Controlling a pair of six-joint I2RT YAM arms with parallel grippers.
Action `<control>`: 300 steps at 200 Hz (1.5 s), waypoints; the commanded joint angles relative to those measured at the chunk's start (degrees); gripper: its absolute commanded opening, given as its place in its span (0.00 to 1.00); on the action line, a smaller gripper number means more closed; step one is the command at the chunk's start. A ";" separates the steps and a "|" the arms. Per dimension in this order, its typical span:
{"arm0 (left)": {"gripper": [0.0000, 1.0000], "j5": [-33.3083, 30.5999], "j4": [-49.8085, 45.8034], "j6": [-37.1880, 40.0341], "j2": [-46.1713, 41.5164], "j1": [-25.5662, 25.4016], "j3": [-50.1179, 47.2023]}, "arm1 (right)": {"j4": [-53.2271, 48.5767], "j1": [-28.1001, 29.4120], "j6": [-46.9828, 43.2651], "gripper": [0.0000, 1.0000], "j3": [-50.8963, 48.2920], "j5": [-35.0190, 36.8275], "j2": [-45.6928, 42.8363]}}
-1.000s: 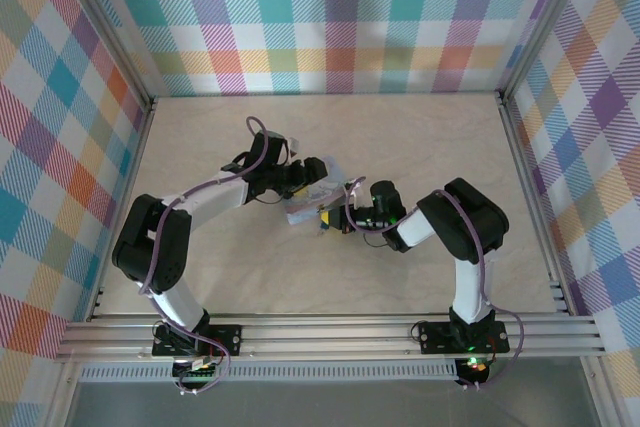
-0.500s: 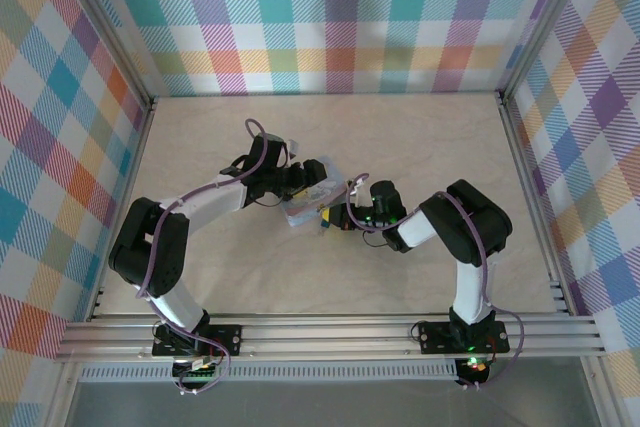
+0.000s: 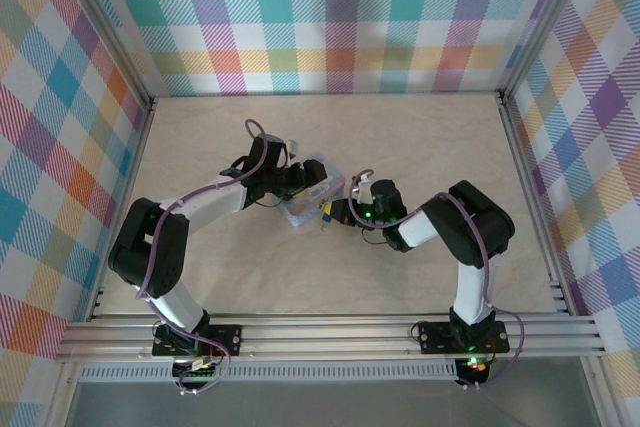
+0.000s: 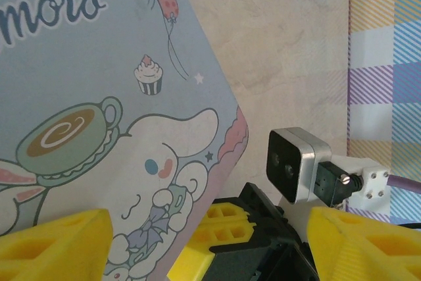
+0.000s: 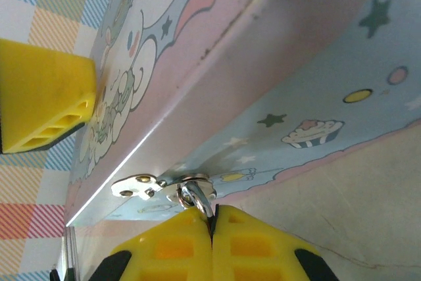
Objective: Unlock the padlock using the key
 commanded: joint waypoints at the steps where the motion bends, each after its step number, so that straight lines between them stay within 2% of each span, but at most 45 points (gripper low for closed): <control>1: 0.78 -0.48 -4.71 -0.39 0.06 -0.97 -2.22 | 0.31 -0.25 1.25 0.04 1.38 4.13 -1.98; 70: 0.78 -1.17 -4.90 -0.21 -0.25 -0.98 -2.58 | 0.11 -0.51 1.35 0.04 1.25 7.08 -3.05; 139: 0.79 -2.90 -6.68 0.60 -0.80 1.05 -1.99 | -7.97 -1.74 -4.87 0.04 -2.90 9.38 -10.72; 183: 0.79 -2.83 -9.48 3.23 0.38 3.43 1.50 | -23.14 -2.10 -11.80 0.05 -3.40 9.38 -19.50; 241: 0.81 -2.40 -9.83 4.05 1.30 4.46 5.58 | -42.68 -1.79 -15.70 0.05 -2.47 8.13 -31.60; 300: 0.83 -4.18 -8.57 3.96 -5.71 4.46 5.11 | -60.14 1.06 -16.97 0.05 -2.50 8.15 -42.62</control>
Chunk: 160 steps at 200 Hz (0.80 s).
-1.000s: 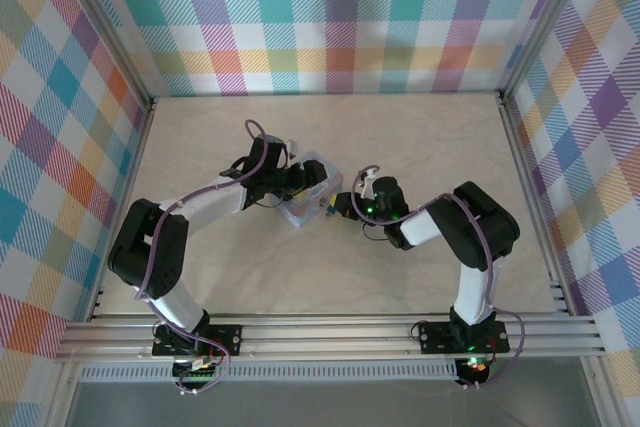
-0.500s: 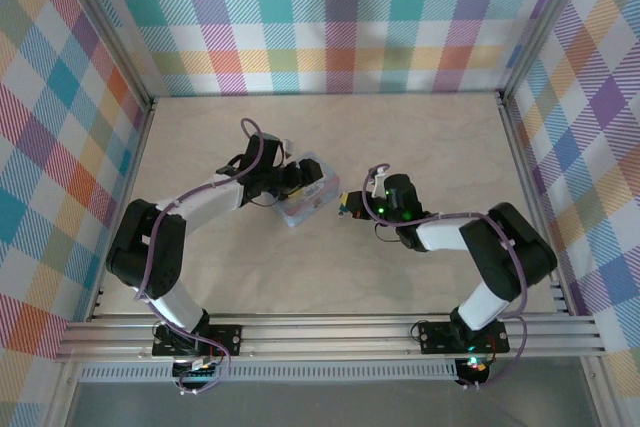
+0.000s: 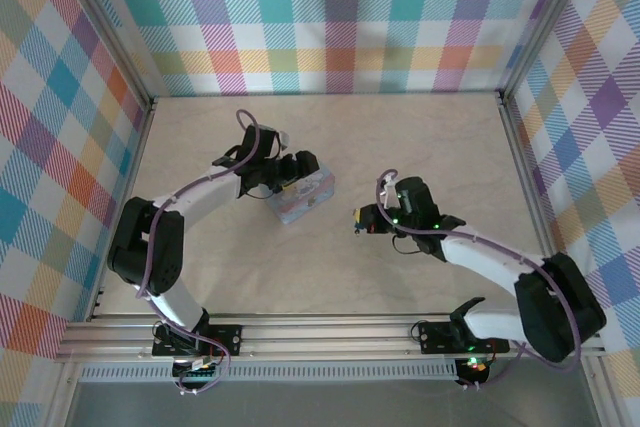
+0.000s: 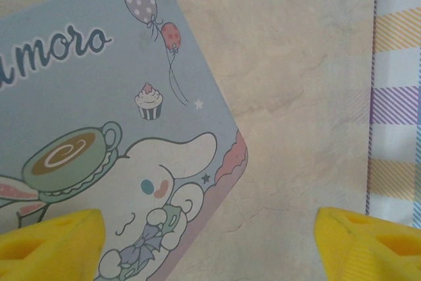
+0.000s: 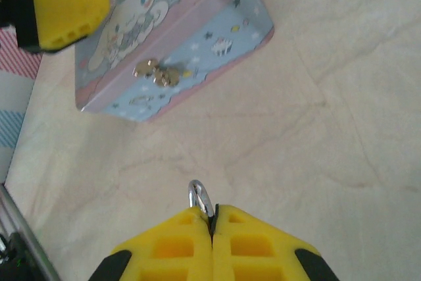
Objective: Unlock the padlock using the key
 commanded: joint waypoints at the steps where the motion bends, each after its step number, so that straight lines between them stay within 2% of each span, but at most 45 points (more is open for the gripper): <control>1: 0.83 -1.66 0.18 0.65 -5.64 0.72 -0.45 | -10.59 1.63 -2.08 0.05 0.95 -0.77 -3.76; 37: 0.85 -5.89 1.14 -0.93 -16.44 0.72 -7.62 | -17.70 4.68 -2.35 0.05 0.08 0.07 -7.13; 90: 0.94 -14.61 -1.68 -4.51 -37.24 0.72 -21.08 | -18.25 7.11 0.24 0.05 -3.61 0.26 -7.52; 116: 0.95 -15.41 -3.76 -4.88 -45.33 0.72 -25.98 | -17.68 7.60 0.26 0.05 -3.69 0.25 -5.70; 160: 0.96 -15.78 -10.72 -4.33 -53.39 0.73 -29.85 | -15.48 8.22 0.50 0.05 -3.30 -0.63 -0.74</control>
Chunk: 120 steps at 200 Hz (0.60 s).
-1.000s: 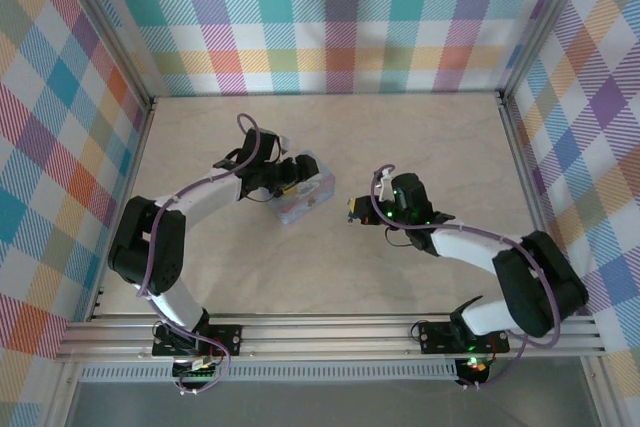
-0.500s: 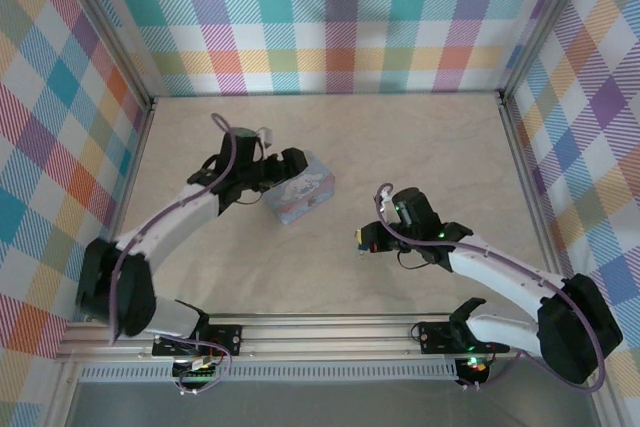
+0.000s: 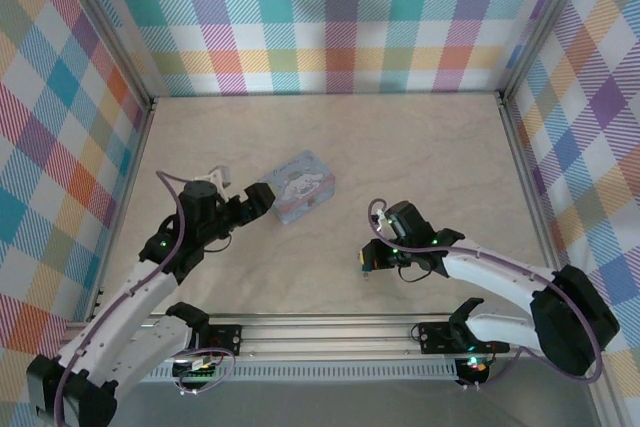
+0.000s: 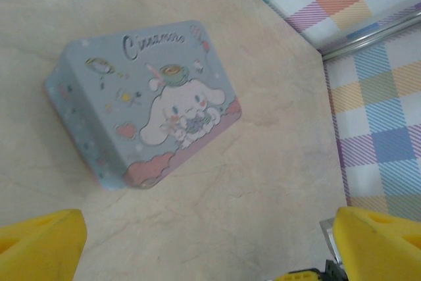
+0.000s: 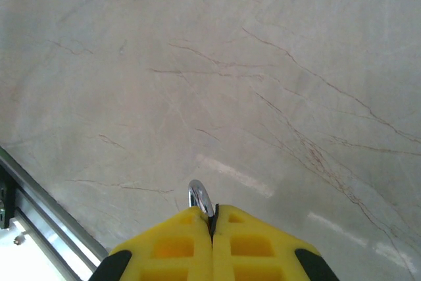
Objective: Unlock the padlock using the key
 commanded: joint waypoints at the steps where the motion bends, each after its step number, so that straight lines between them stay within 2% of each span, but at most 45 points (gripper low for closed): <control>1: 0.96 -1.54 -4.56 0.13 -3.14 0.51 -1.74 | 1.49 0.57 0.82 0.06 0.07 -0.81 2.48; 77: 0.98 -2.65 -5.34 1.23 -3.78 0.50 -2.28 | 6.50 1.01 2.12 0.07 -0.25 -1.14 9.77; 120: 0.98 -3.30 -5.77 1.67 -3.78 0.50 -2.11 | 5.90 1.01 1.71 0.16 0.99 0.26 10.85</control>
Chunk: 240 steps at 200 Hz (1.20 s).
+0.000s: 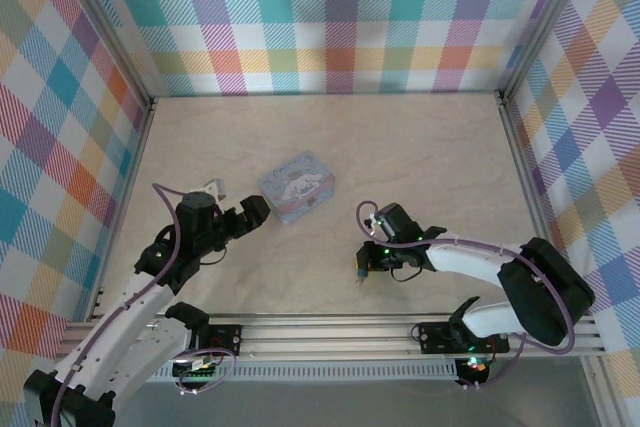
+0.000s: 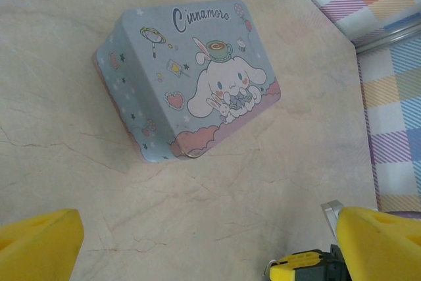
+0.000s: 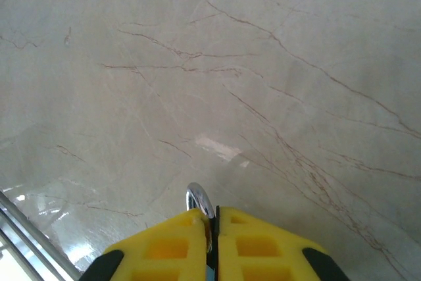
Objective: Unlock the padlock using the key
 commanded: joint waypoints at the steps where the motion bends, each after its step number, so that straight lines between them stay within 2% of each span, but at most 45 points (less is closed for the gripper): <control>1: 0.98 -1.03 -0.98 1.40 -0.15 0.53 0.36 | -0.37 0.34 -0.36 0.16 1.00 1.26 0.77; 28: 0.98 -1.73 -1.24 1.41 -0.07 0.53 0.61 | -2.74 0.31 -1.34 0.24 2.13 2.76 0.10; 78: 0.99 -4.07 -2.36 2.12 0.21 0.53 2.90 | -7.35 0.29 -2.94 0.31 3.71 7.63 -6.04; 127: 1.00 -12.61 -2.97 4.90 1.17 0.64 6.99 | -12.18 0.16 -5.96 0.44 5.91 15.10 -17.40; 152: 1.00 -19.06 -2.21 6.26 1.25 0.70 7.12 | -10.51 -0.21 -6.71 0.69 4.97 24.22 -24.52; 185: 1.00 -24.91 -2.80 10.38 3.02 1.12 6.86 | -6.43 -3.32 -10.12 1.00 3.45 31.19 -30.48; 202: 1.00 -27.79 -2.96 11.68 4.04 1.65 6.52 | -5.14 -5.99 -11.81 1.00 2.47 33.67 -32.04; 240: 1.00 -32.13 2.96 15.85 5.75 3.02 4.27 | 0.42 -14.29 -17.90 1.00 -0.88 35.21 -32.78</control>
